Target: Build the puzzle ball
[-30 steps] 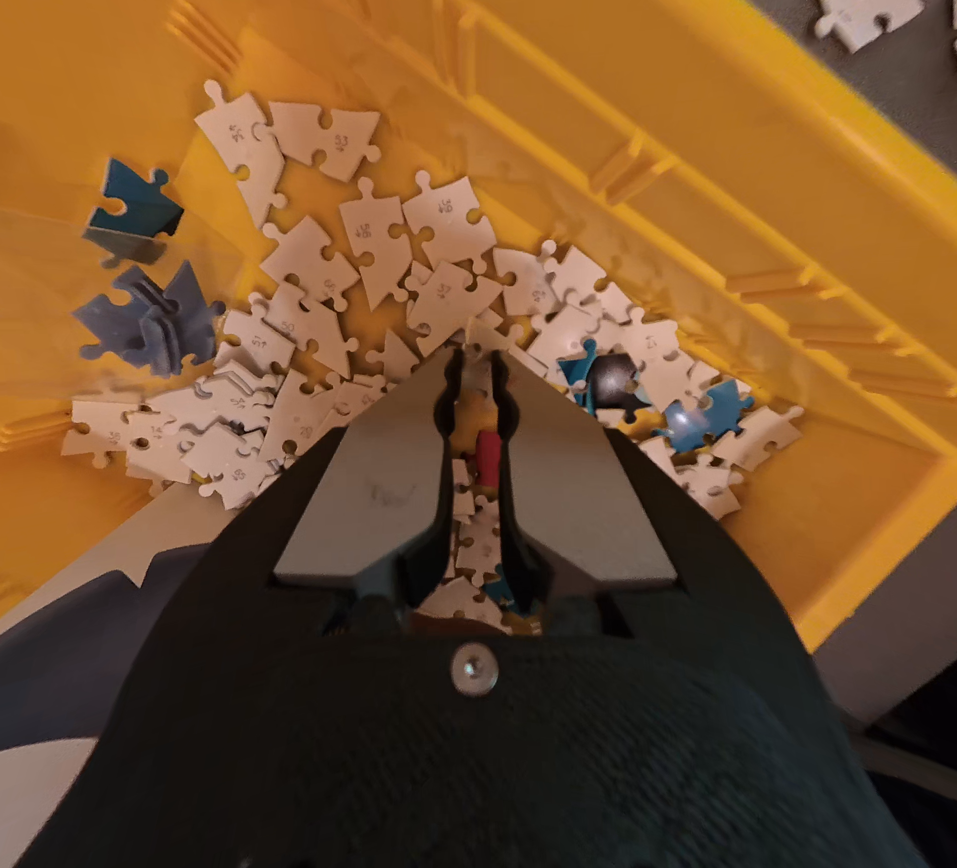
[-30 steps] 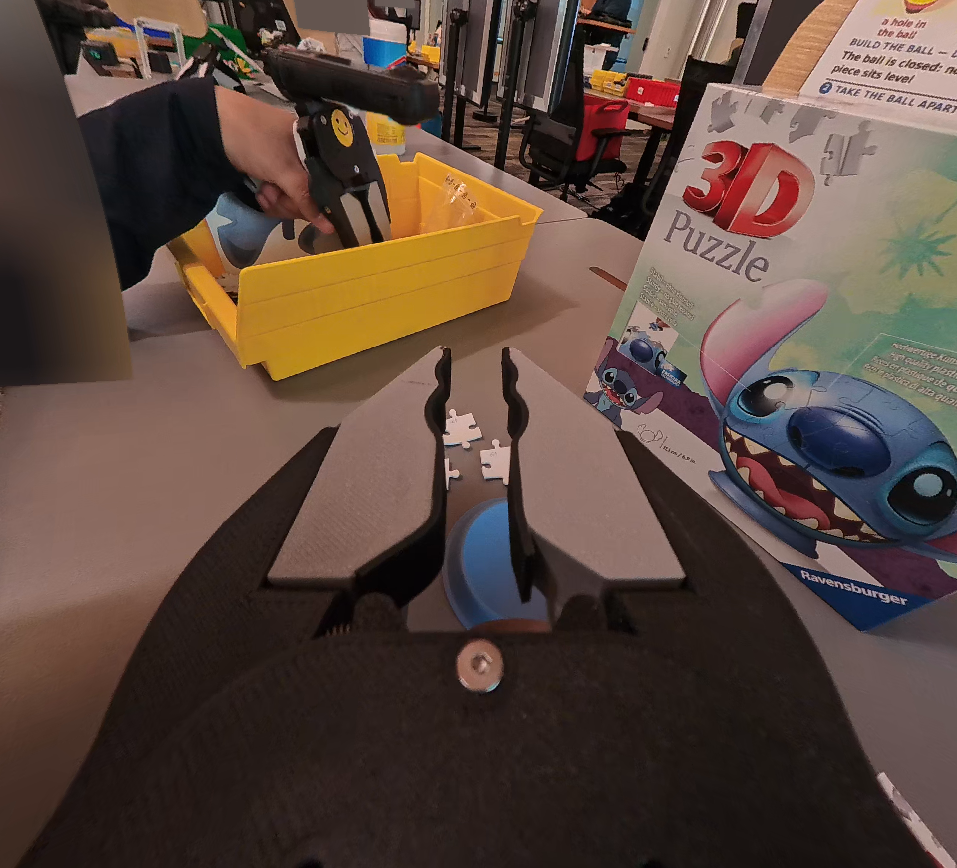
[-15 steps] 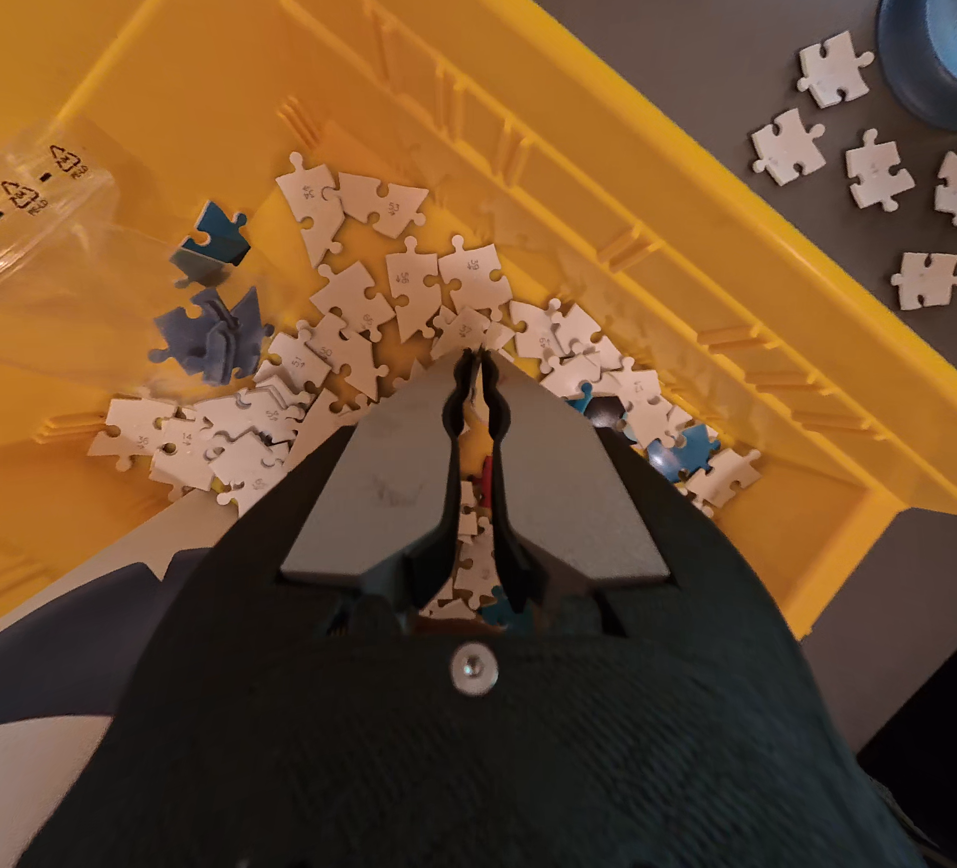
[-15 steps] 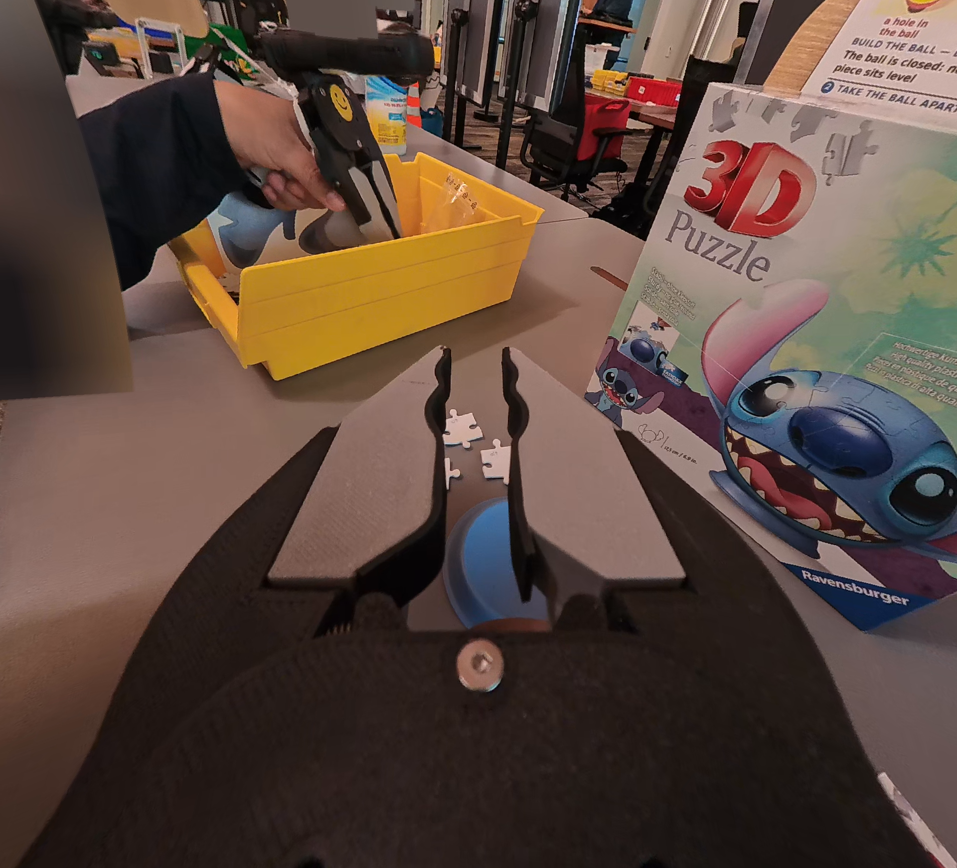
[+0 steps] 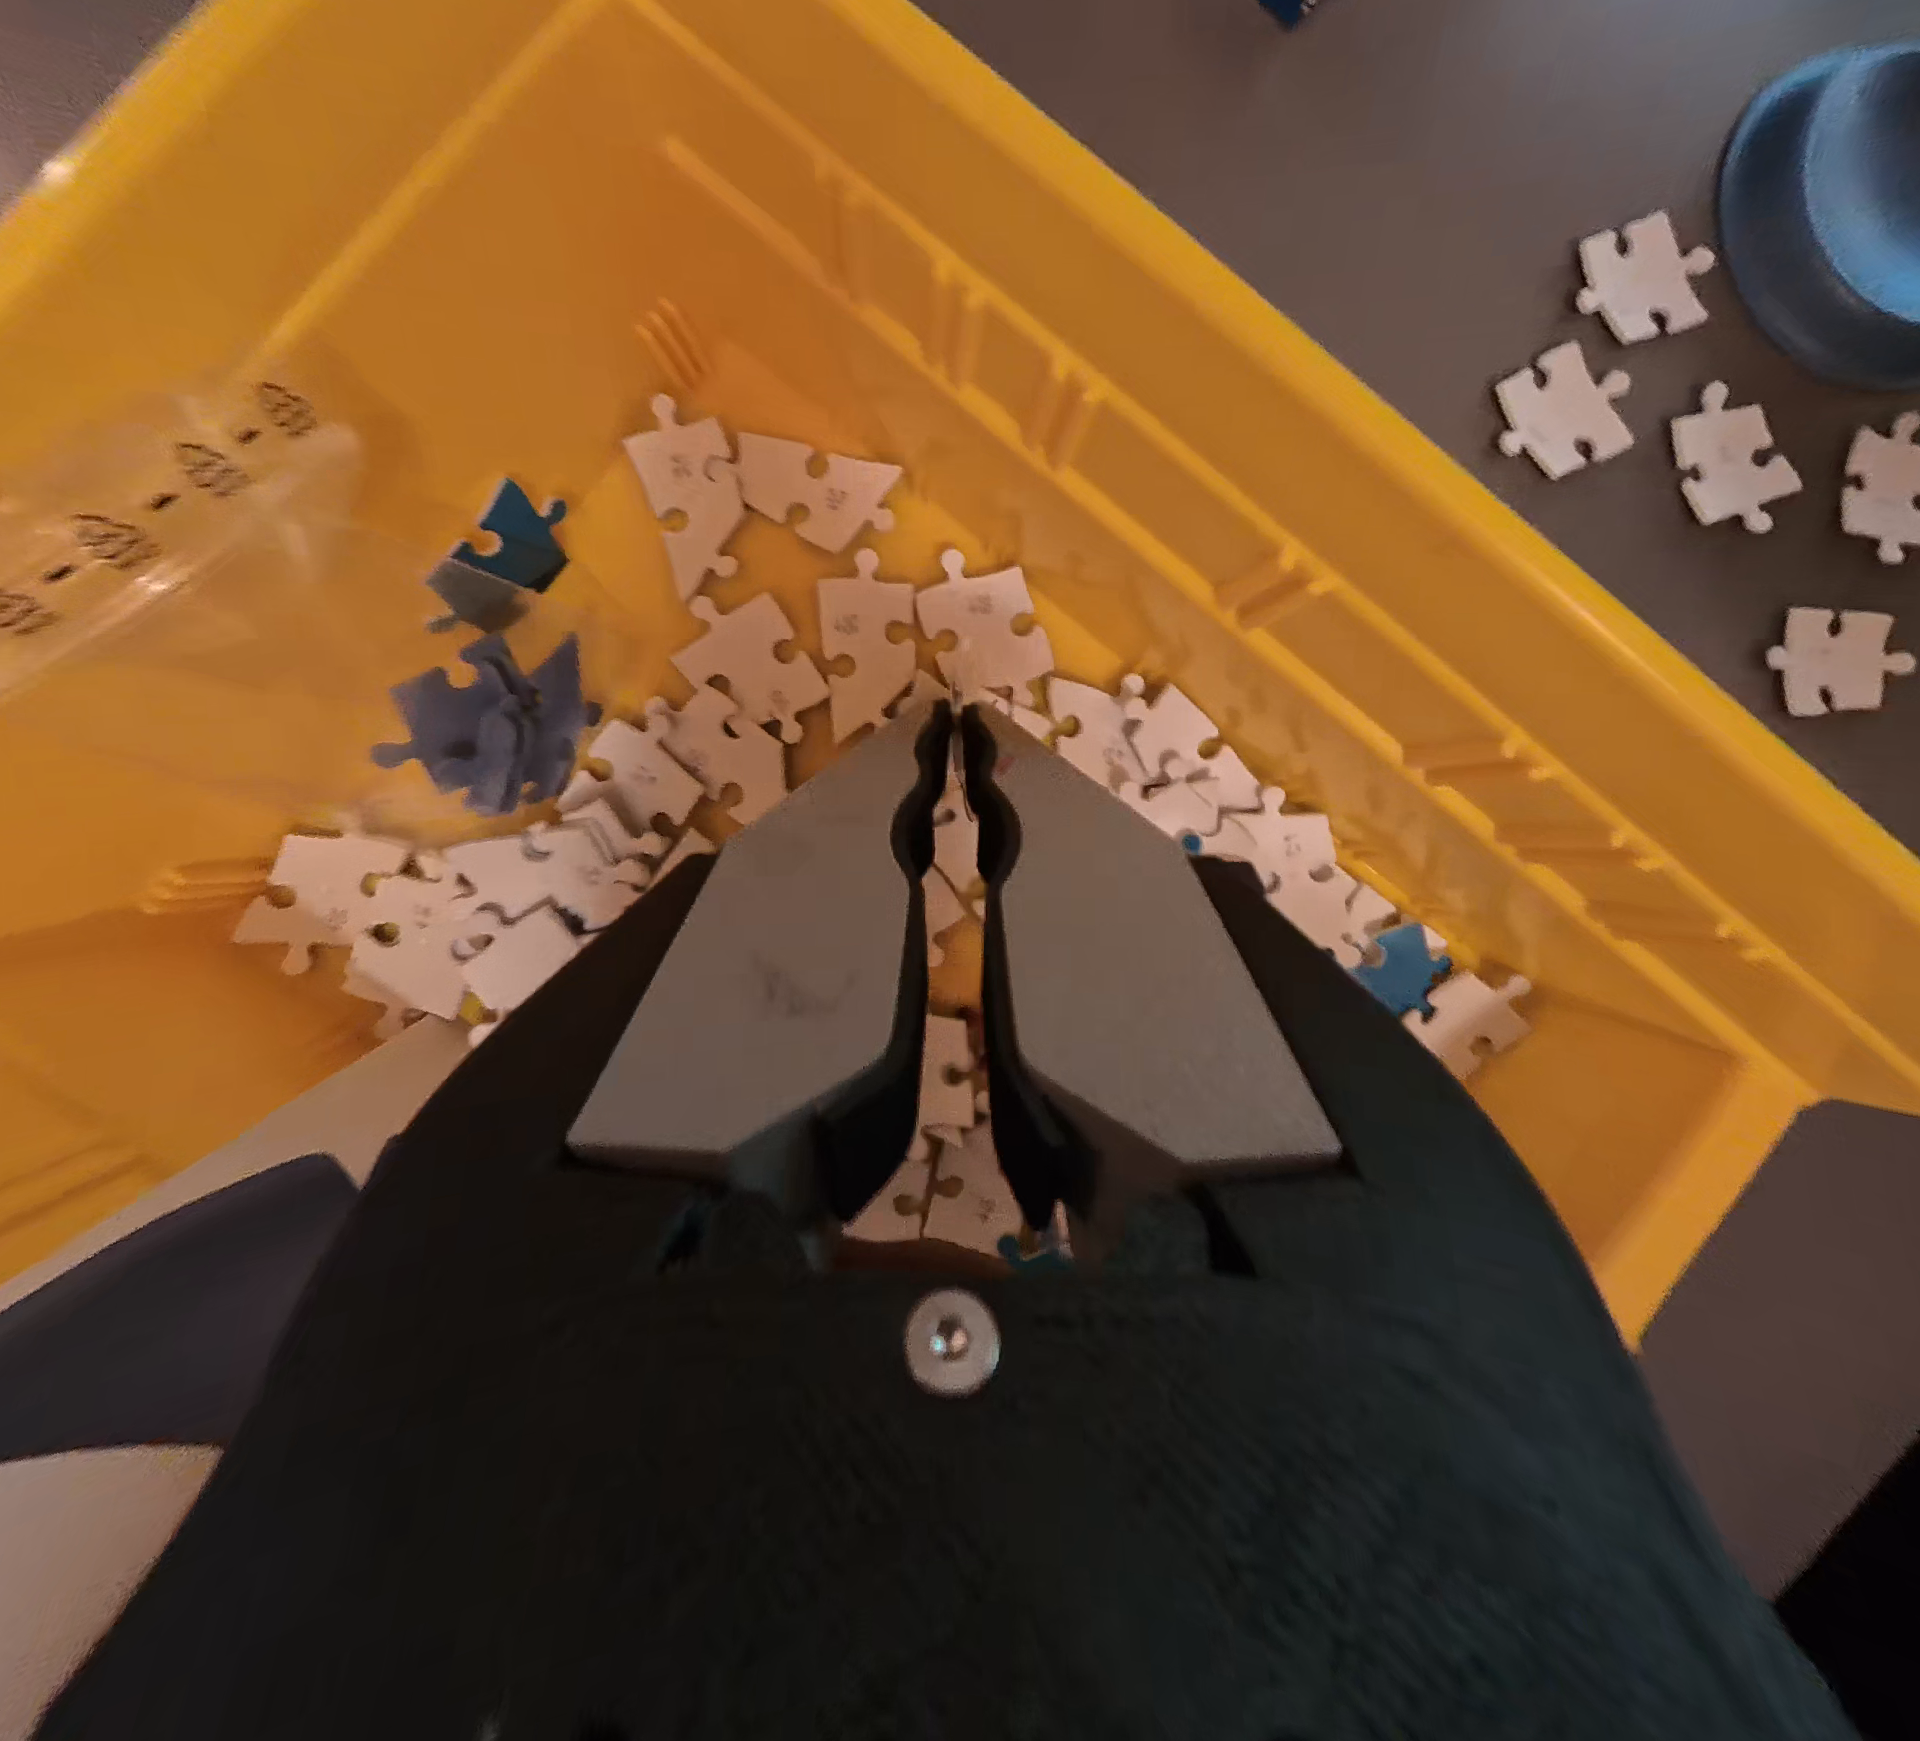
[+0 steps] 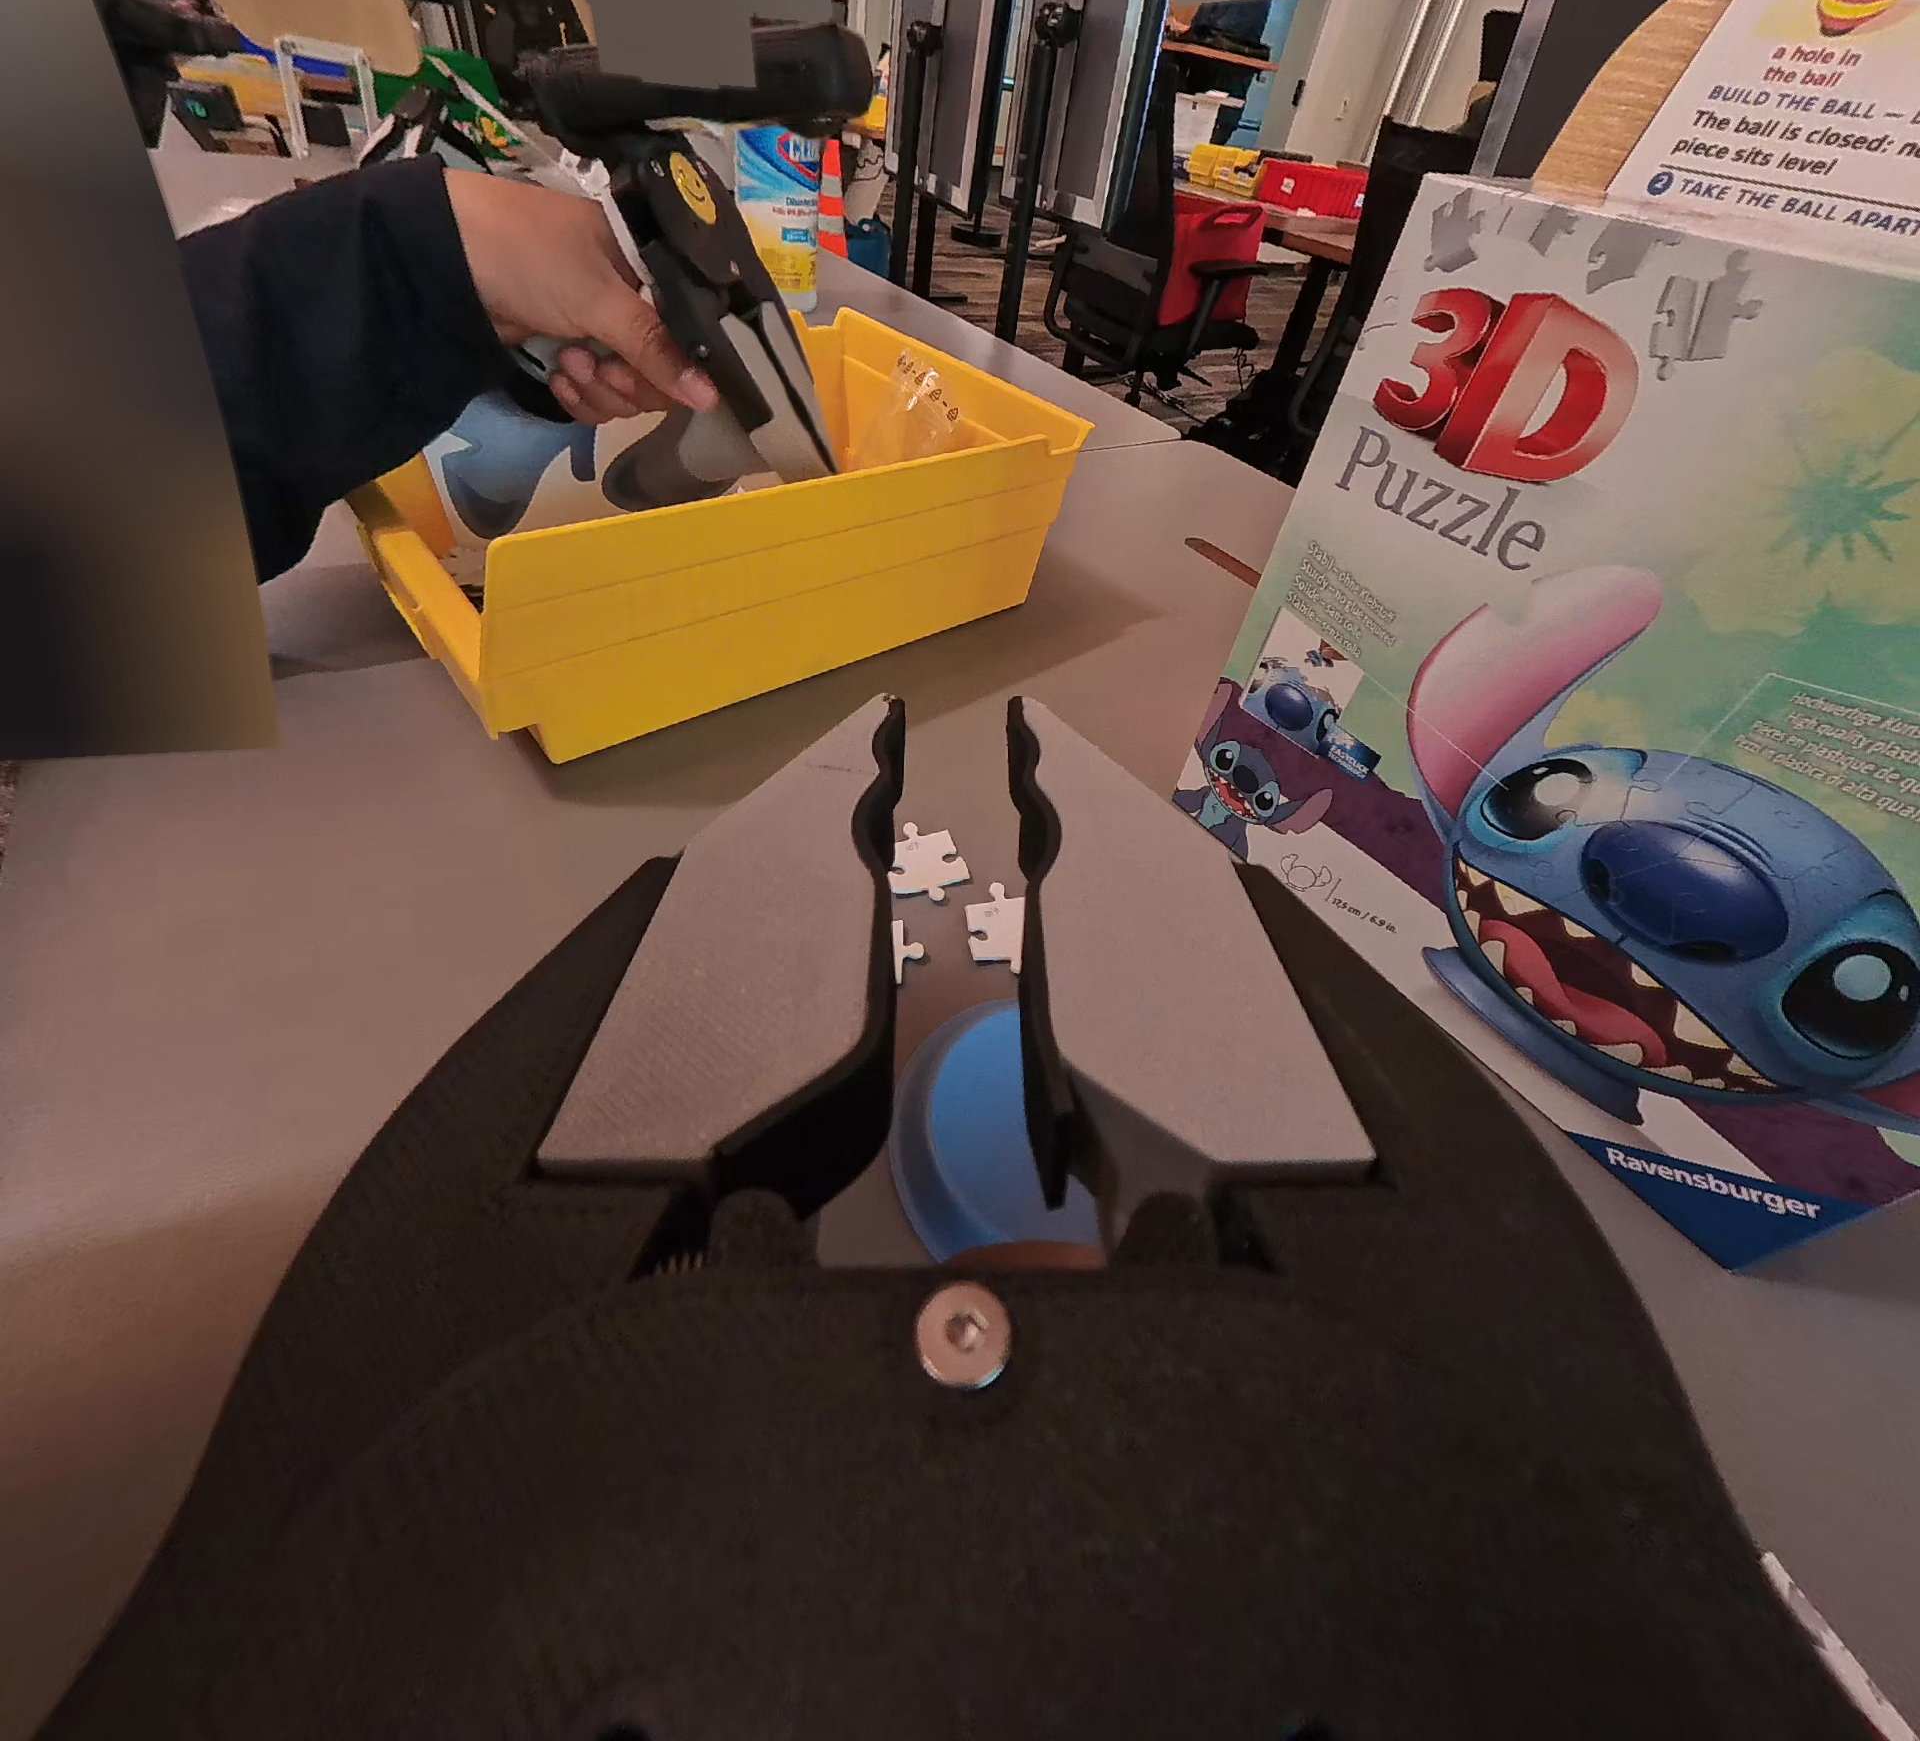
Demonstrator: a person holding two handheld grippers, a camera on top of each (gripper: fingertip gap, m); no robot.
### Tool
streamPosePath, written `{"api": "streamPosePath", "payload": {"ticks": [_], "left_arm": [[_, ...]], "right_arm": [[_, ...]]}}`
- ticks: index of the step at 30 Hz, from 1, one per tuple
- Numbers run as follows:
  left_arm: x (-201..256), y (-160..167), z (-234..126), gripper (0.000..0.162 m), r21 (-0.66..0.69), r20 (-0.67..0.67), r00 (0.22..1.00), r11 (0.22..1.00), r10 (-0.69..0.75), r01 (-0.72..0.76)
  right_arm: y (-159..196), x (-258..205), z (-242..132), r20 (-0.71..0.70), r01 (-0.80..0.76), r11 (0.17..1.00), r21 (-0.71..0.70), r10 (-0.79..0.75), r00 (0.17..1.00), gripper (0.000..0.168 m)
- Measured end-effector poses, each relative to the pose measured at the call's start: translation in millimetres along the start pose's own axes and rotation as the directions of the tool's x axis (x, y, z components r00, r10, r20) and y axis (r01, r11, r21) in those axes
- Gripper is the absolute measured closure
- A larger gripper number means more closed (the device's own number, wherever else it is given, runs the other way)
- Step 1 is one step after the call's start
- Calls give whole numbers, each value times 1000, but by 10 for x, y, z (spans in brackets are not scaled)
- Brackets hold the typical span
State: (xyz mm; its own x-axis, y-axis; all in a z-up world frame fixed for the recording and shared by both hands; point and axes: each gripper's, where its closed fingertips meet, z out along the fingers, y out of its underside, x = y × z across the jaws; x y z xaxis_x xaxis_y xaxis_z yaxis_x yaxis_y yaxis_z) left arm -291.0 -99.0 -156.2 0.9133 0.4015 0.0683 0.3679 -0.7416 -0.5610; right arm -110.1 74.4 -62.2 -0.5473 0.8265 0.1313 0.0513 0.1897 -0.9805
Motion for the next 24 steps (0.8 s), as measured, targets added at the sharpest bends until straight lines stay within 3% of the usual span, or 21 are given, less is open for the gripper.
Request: {"api": "streamPosePath", "payload": {"ticks": [8,12,15,19,24], "left_arm": [[-393,109,148,160,-36,155,984,995,-92,98],[-527,200,247,136,-76,213,967,984,-142,161],[-465,86,124,126,-23,196,971,989,-136,143],[-13,-60,34,126,28,-11,998,997,-66,66],[54,124,217,119,-107,18,1000,994,5,-3]], "right_arm": [[16,-4,12,1,0,1000,-7,0,1000,152],[2,1,1,-1,1,1000,-1,-1,1000,153],[-17,6,-11,-2,-2,1000,8,2,1000,153],[6,-6,6,3,0,1000,-2,0,1000,152],[19,2,14,0,-1,1000,-7,1,1000,153]]}}
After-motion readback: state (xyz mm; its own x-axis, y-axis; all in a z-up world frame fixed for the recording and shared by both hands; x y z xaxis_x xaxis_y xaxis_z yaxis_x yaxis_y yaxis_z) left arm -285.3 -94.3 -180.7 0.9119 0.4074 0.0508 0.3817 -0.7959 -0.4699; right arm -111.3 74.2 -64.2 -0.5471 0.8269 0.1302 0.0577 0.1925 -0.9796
